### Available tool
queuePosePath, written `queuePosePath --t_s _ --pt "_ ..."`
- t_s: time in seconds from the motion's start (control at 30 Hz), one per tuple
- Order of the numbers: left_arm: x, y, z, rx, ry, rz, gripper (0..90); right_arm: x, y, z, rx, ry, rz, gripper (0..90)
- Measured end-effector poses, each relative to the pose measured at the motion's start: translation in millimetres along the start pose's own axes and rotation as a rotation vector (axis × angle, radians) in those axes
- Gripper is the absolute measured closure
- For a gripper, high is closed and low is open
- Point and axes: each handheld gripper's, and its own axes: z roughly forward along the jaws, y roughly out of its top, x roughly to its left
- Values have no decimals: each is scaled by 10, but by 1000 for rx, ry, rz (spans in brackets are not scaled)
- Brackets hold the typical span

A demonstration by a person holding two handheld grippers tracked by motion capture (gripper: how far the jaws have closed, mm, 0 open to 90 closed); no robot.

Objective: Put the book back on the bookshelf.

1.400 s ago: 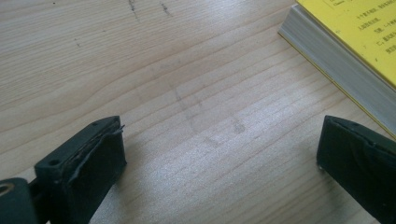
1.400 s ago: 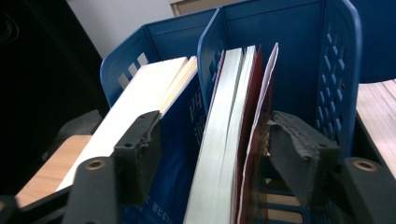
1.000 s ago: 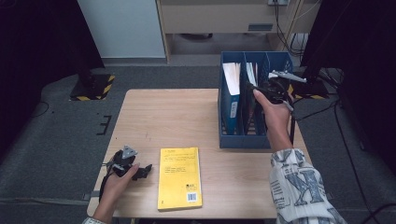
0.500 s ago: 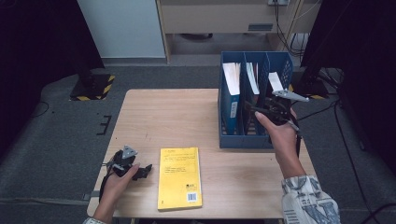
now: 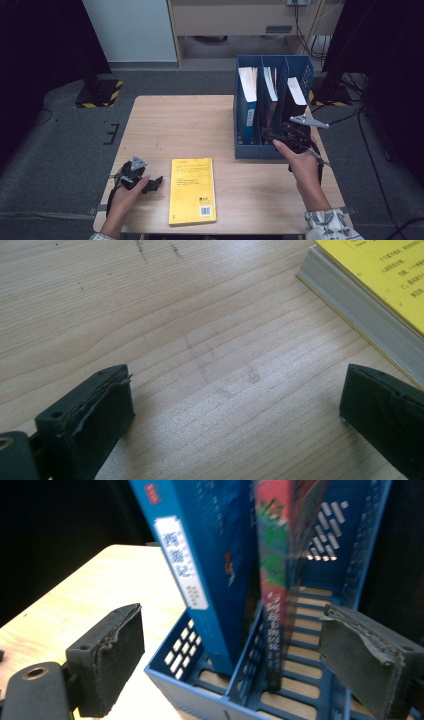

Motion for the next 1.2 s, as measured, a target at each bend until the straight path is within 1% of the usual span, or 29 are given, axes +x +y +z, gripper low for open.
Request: queuePosePath --t_s 0.1,0.2,0.3,0.37,0.47,0.5,0.6,0.67,0.7,0.73,0.77,0.83,0.93,1.0,1.07,1.13,1.17,1.2 --pt "-1 9 8 2 -2 0 0 73 -69 14 6 15 -22 118" --pt "-1 12 11 2 -5 -2 0 145 -149 49 23 43 -35 120" --pt "0 12 11 1 -5 -2 0 209 -225 88 42 55 -55 122" --pt "-1 12 11 1 -4 -2 0 243 -279 96 48 55 -66 127" --pt "2 11 9 1 -8 -1 0 310 -364 98 56 72 -73 129" --pt "3 10 8 0 -9 0 0 339 -396 97 58 70 -78 131" --pt "15 8 4 -6 -17 -10 0 452 -496 102 74 92 -104 138" --pt "29 6 -7 -9 -21 -17 5 540 -570 122 95 121 -112 138" --pt "38 9 -17 -5 -20 -18 15 586 -606 137 108 129 -124 139" --pt "43 11 -32 -8 -17 -35 29 620 -630 151 118 133 -135 139" --pt "50 10 -48 -6 -19 -39 40 672 -667 171 128 143 -153 143" --pt "55 13 -81 -18 -15 -43 46 751 -716 203 146 155 -178 163" --pt "48 40 -141 -58 -22 -60 58 858 -781 249 168 179 -201 182" --pt "31 54 -176 -75 -20 -63 71 922 -819 277 184 199 -235 208" --pt "7 68 -207 -87 -26 -62 77 982 -863 313 203 208 -258 216" --pt "-22 84 -242 -102 -44 -65 98 1040 -907 347 219 227 -268 228" --pt "-50 100 -262 -113 -63 -56 107 1064 -923 361 225 230 -269 232" --pt "-79 113 -277 -119 -71 -53 114 1100 -945 385 236 241 -281 236"
